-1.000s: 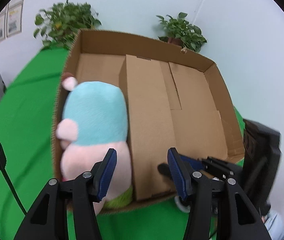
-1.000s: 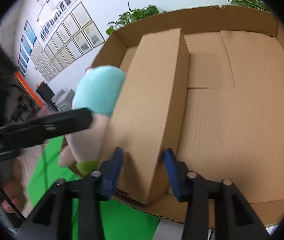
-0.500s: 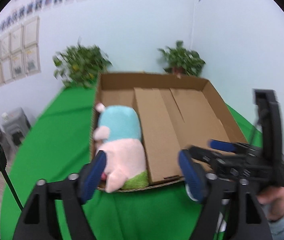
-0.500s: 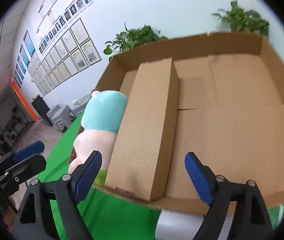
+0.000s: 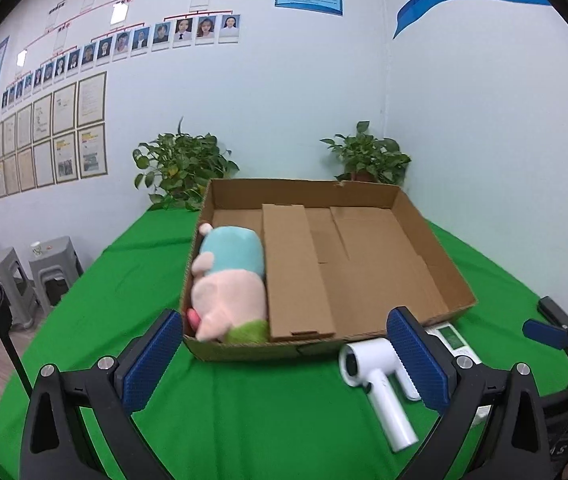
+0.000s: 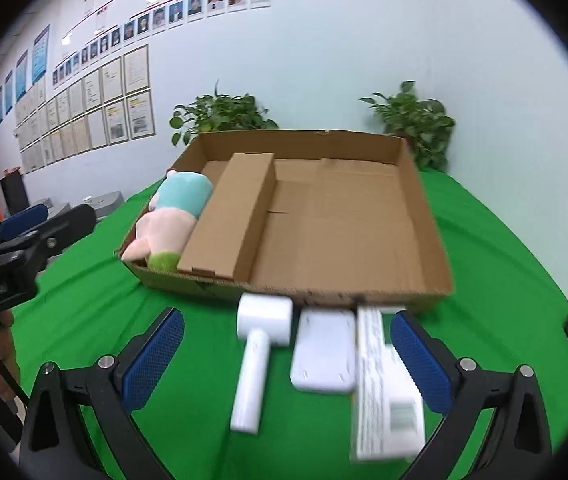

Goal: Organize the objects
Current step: 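Withdraw the left gripper from the tray box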

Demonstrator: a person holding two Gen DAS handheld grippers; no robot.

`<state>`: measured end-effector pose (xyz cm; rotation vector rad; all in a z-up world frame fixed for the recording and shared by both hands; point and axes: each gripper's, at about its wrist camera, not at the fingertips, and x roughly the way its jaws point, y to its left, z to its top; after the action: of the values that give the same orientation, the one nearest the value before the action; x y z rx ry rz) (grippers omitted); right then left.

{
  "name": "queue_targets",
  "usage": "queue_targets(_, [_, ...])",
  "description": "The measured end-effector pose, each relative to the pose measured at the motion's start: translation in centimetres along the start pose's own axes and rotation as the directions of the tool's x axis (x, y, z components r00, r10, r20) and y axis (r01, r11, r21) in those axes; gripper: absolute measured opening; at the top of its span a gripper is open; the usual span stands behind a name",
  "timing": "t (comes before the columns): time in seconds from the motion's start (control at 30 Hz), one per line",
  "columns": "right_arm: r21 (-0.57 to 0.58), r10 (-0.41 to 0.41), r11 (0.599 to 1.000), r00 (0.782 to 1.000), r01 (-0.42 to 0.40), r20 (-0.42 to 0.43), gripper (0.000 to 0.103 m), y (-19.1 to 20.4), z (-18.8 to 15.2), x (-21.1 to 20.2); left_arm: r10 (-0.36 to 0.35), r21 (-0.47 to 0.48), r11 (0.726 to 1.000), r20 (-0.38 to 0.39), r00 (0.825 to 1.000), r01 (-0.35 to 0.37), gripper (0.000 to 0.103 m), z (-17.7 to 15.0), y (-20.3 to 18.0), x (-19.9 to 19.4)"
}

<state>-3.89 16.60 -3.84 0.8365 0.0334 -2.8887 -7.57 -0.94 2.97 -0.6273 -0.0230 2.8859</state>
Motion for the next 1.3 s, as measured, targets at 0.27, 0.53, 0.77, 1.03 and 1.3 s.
queue_targets(0.27, [0.013,-0.039,0.999,0.999,0.039,0.02,0.103,-0.9,-2.3,-3.5,-0.052,0.003,0.999,-0.023,0.998,0.052,0.103,-0.8,-2.8,-0.7])
queue_targets(0.53, [0.019,-0.019,1.0,0.999,0.018,0.049,0.103,-1.7,-1.5,-3.5,-0.023,0.02,1.0,-0.026,0.999,0.024,0.103,-0.3,-3.9,-0.2])
queue_targets(0.77, [0.027,0.019,0.999,0.999,-0.02,0.032,0.103,-2.3,-1.8,-2.2,-0.029,0.0,1.0,-0.055,0.998,0.029,0.103,-0.5,-3.7,1.1])
queue_targets(1.03, [0.057,0.052,0.997,0.998,-0.053,0.018,0.103,-3.9,-2.9,-0.4,-0.101,-0.016,0.995,-0.151,0.983,0.1,0.102,-2.3,-4.3,4.7])
queue_targets(1.3, [0.063,0.163,0.985,0.987,-0.164,0.017,0.101,-4.2,-3.9,0.6,-0.254,-0.127,0.965,-0.25,0.935,0.228,0.09,-4.3,-3.1,8.4])
